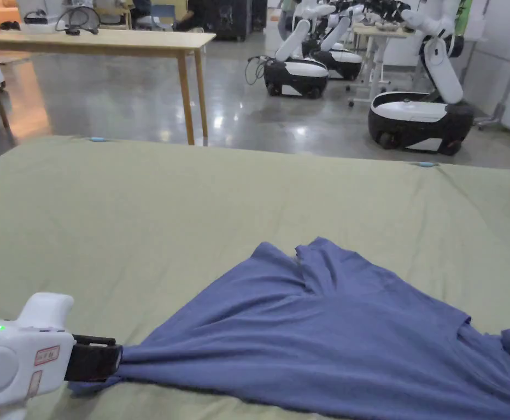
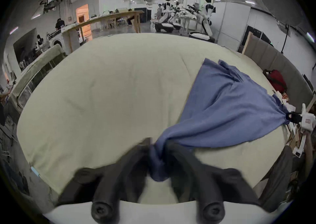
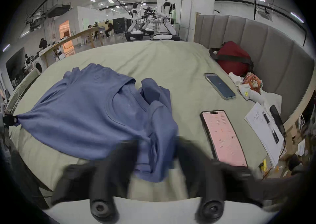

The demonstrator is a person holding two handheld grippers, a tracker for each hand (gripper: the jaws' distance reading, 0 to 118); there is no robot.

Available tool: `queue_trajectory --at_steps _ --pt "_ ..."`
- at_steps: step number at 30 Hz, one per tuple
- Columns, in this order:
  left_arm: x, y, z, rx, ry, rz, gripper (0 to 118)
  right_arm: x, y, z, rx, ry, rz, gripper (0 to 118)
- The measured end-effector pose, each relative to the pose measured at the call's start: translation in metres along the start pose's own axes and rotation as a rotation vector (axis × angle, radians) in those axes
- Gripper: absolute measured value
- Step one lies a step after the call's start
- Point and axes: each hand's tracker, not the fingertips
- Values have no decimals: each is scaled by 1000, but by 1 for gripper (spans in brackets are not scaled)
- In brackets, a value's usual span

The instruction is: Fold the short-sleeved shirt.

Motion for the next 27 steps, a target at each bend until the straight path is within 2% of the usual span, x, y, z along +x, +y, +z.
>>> queue_trajectory --at_steps 1,2,4,8,9,10,11,12,13,14,15,19,20,21,22,23,27 --pt "2 2 10 111 -30 -30 117 -5 2 7 42 26 1 118" --pt "2 0 11 42 -7 -4 115 -10 4 10 34 22 15 118" --pt "0 -1 16 38 8 3 115 -24 9 16 40 49 62 118" --pt "-3 -4 20 56 26 -11 113 -50 12 31 91 99 107 118" --pt "-2 -5 21 64 42 -22 109 -64 13 40 92 120 110 112" --pt "-1 -6 23 65 54 -31 103 -70 13 40 92 140 114 97" --pt "-2 -5 21 55 50 -40 91 -74 12 41 99 141 115 53" --pt "-2 -6 20 50 46 -48 75 -80 12 42 95 148 118 16" --pt "-3 -8 21 53 42 -47 48 -87 12 44 89 161 126 6" --pt "-3 -8 20 34 24 -47 7 -91 11 45 93 167 132 5" --pt "-6 -6 16 17 -2 -50 2 -96 11 45 95 168 140 5" --pt "-5 -4 5 -22 -14 -76 3 -105 10 42 87 181 155 5" --pt "-5 -3 0 -46 -18 -79 12 -108 9 41 84 183 156 5" --pt "-6 -4 -8 -78 -13 -77 43 -105 9 37 81 184 158 5" --pt "-6 -4 -11 -67 -24 -79 90 -107 8 36 76 188 162 5" --pt "-6 -2 -16 -70 -26 -80 116 -108 8 35 72 191 165 5" --pt "-10 -1 -42 -140 -31 -90 112 -110 10 24 48 193 188 5"
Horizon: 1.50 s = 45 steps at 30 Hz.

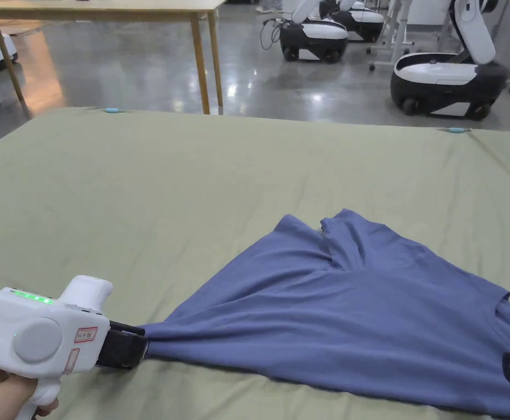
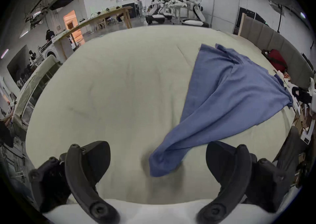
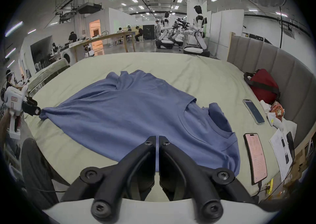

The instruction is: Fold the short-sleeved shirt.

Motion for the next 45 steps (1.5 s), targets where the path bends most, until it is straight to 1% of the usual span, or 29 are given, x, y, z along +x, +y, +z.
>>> queue_trajectory --at_steps 1,2,3,4,5,6,9,13,15,19,21,22,23,24,25,26,28,29,30,31,32,33,34,35,36,38,42,43,45 --pt "-1 0 -2 -2 -5 -2 111 2 1 -4 -7 -1 0 5" --pt "-1 -1 -2 -6 -22 -2 103 5 2 -7 -11 1 -2 5" --pt "-2 -1 -2 -12 -53 -2 86 6 4 -10 -15 3 -5 5" --pt "0 1 -3 -10 -67 -7 60 7 7 -15 -21 5 -11 5" --pt "2 0 -2 -10 -73 -10 27 8 10 -19 -27 11 -17 5" --pt "4 -1 -1 3 -62 -23 5 12 14 -25 -30 16 -24 5" --pt "6 1 2 22 -58 -20 2 15 35 -50 -53 34 -23 5" --pt "7 6 2 51 -62 -1 2 23 80 -107 -87 29 64 5" --pt "7 8 -1 61 -65 10 2 29 107 -145 -139 8 57 5" --pt "9 13 -7 66 -85 34 2 44 156 -209 -167 -20 76 5" --pt "10 15 -9 64 -83 32 2 50 171 -235 -201 1 67 8" --pt "9 16 -9 63 -81 34 2 51 175 -250 -266 13 79 25" --pt "8 17 -10 62 -81 37 2 52 176 -262 -299 6 100 77" --pt "8 19 -11 61 -82 41 2 58 181 -273 -283 6 137 113" --pt "7 20 -12 60 -84 45 2 58 179 -283 -321 -23 168 118" --pt "7 21 -13 58 -85 47 2 56 175 -287 -346 -45 190 115" --pt "7 23 -18 46 -82 41 2 62 167 -303 -412 -68 220 115" --pt "7 24 -19 44 -81 38 2 65 164 -307 -433 -50 212 115" --pt "7 25 -20 42 -82 34 2 58 164 -301 -402 -31 150 115" --pt "8 25 -21 41 -82 33 2 61 166 -298 -418 -34 108 115" --pt "10 26 -21 41 -79 31 2 63 167 -289 -423 0 66 115" --pt "11 27 -21 40 -75 29 2 59 170 -276 -393 63 45 108" --pt "11 27 -20 43 -74 29 2 50 172 -262 -340 -3 90 89" --pt "12 27 -19 44 -74 31 2 47 172 -251 -318 -18 158 49" --pt "13 27 -16 47 -74 34 2 44 173 -235 -283 -20 173 1" --pt "14 28 -9 66 -70 58 2 35 181 -206 -273 11 153 2" --pt "14 40 21 162 -42 106 2 37 209 -125 -78 -1 122 2" --pt "13 48 31 197 -50 131 2 37 217 -100 -32 -13 123 2" --pt "13 64 54 251 -71 147 1 37 235 -52 51 -34 158 2"
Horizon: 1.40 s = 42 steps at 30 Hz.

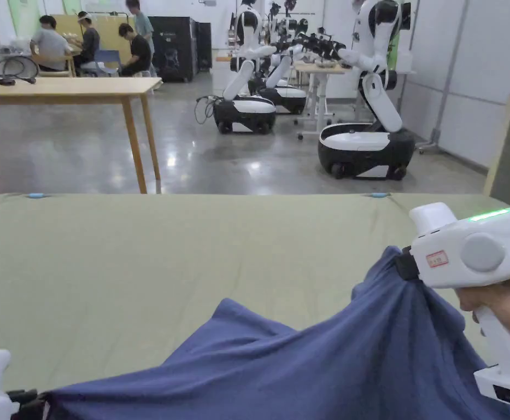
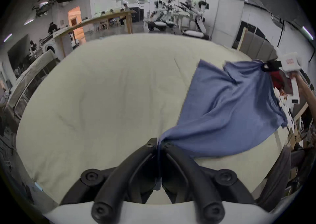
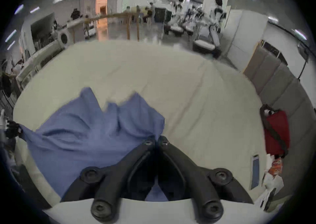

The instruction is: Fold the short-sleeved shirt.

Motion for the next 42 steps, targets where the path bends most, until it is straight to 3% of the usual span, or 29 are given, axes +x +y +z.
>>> queue_trajectory --at_steps 10,16,20,21,31,42 --pt "51 129 94 272 -34 -52 0 41 76 202 373 -146 -15 2" --pt "70 211 137 377 19 -84 0 53 98 252 456 -216 -48 2" --pt "70 246 145 384 51 -59 0 56 112 257 477 -198 -109 2" --pt "70 253 146 379 69 -66 0 71 116 248 476 -191 -124 2" --pt "71 306 127 358 232 -130 0 91 173 187 434 -137 -199 2" --pt "76 391 91 419 279 -72 0 109 263 123 447 -181 -203 2"
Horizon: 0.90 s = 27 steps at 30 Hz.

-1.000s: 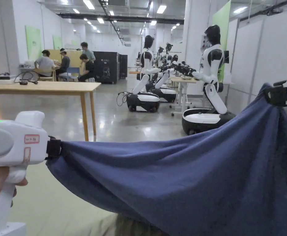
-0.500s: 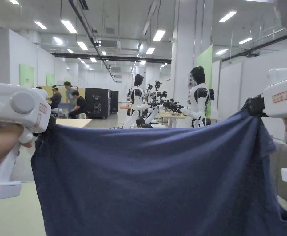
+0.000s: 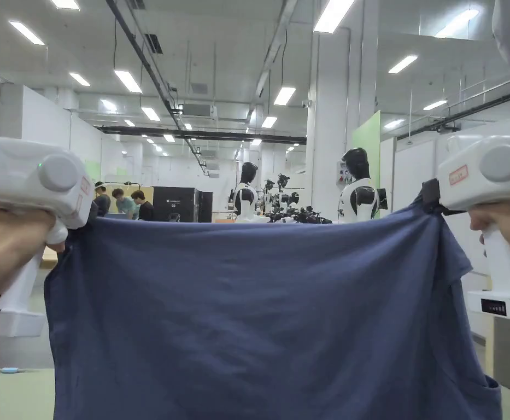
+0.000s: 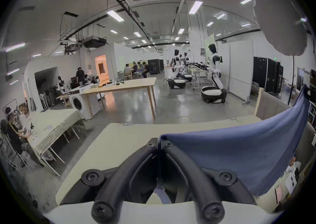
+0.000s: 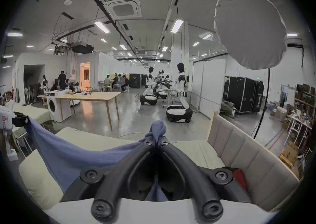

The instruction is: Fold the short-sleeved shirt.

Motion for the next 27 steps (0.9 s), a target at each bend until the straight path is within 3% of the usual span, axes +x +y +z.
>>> queue_trajectory --at_steps 8,14,20,27 --pt "20 30 -55 57 64 -7 0 -4 36 -65 47 -33 21 2" --pt "27 14 -101 48 70 25 0 -4 7 -105 15 -41 11 2" --pt "43 -68 -141 -72 -21 -8 0 -5 -84 -138 -130 -41 91 2" --pt "52 -206 -150 -240 -83 -49 0 4 -245 -112 -337 7 42 2"
